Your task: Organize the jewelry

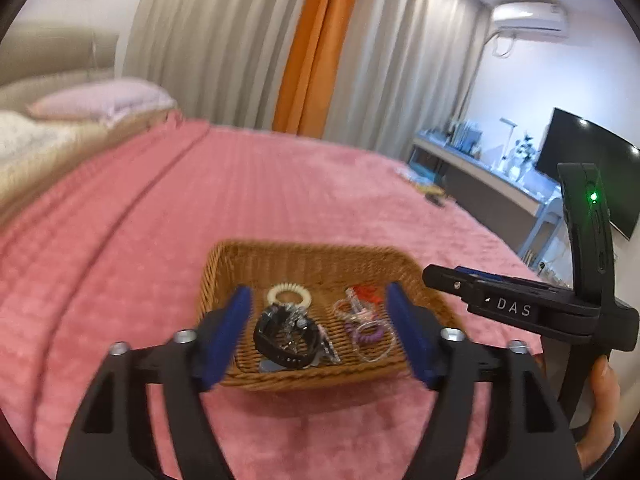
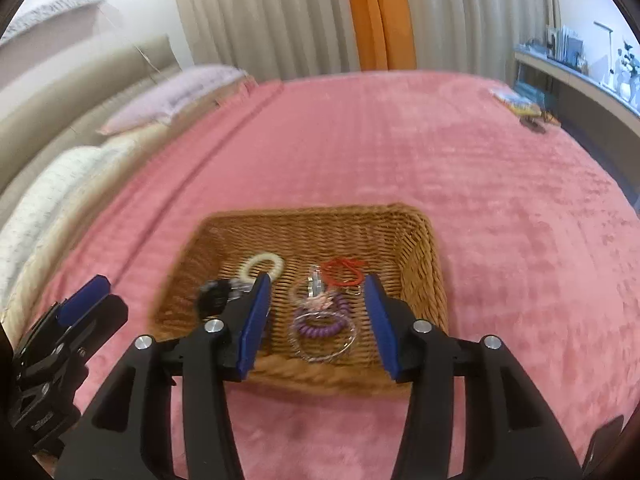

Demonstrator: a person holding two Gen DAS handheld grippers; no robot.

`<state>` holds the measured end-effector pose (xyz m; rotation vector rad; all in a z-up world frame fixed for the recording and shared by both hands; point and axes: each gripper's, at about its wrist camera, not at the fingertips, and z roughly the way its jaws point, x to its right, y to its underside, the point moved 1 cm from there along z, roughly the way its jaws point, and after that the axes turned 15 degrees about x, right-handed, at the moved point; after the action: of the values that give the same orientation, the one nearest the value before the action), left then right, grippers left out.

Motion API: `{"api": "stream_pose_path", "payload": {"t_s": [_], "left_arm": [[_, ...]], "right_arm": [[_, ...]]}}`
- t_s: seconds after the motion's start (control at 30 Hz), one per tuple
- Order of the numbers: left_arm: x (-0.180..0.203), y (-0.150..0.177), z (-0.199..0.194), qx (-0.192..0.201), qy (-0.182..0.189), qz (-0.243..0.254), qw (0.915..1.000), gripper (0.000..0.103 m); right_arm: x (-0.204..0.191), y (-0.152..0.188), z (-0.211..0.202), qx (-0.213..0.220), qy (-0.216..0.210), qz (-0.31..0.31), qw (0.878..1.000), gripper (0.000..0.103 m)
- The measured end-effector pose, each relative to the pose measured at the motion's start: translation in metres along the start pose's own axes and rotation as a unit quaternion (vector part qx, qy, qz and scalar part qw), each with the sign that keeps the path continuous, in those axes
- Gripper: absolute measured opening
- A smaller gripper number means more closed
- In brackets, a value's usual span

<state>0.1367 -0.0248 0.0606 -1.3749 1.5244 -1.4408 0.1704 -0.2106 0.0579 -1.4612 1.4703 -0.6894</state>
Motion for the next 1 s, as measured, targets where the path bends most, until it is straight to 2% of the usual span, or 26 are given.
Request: {"api": "stream_pose_path", "payload": {"t_s": [0.03,0.13,0.33,0.43,0.57,0.67,1.0], "left_arm": [[0.008,-0.002,-0.018,0.020,0.003,0.014,0.9997,0.086],[0.020,-0.005,-0.051,0.059,0.002,0.045,0.9973,0.095],[0.028,0.005,-0.090,0.108,-0.037,0.065,0.9912,0.095],[0.029,0.023,-0.092,0.109,-0.058,0.073,0.9897,0.095],[0.022,0.044,-0.090,0.107,-0.091,0.079,0.9869,0.095],[0.014,0.059,-0.086,0.101,-0.107,0.077,0.9861,0.095],[-0.002,0.080,-0.075,0.092,-0.136,0.073,0.9838,0.095]], "right_arm": [[-0.002,0.001,-0.014,0.017,-0.002,0.000,1.000,0.060],[-0.005,0.007,-0.049,0.065,-0.006,-0.009,0.998,0.064],[-0.017,0.034,-0.097,0.140,0.038,-0.056,0.988,0.069],[-0.013,0.053,-0.105,0.163,0.065,-0.064,0.982,0.069],[-0.008,0.075,-0.104,0.178,0.071,-0.063,0.979,0.070],[-0.006,0.086,-0.100,0.174,0.057,-0.056,0.982,0.070],[-0.011,0.110,-0.085,0.170,0.060,-0.071,0.981,0.070]]}}
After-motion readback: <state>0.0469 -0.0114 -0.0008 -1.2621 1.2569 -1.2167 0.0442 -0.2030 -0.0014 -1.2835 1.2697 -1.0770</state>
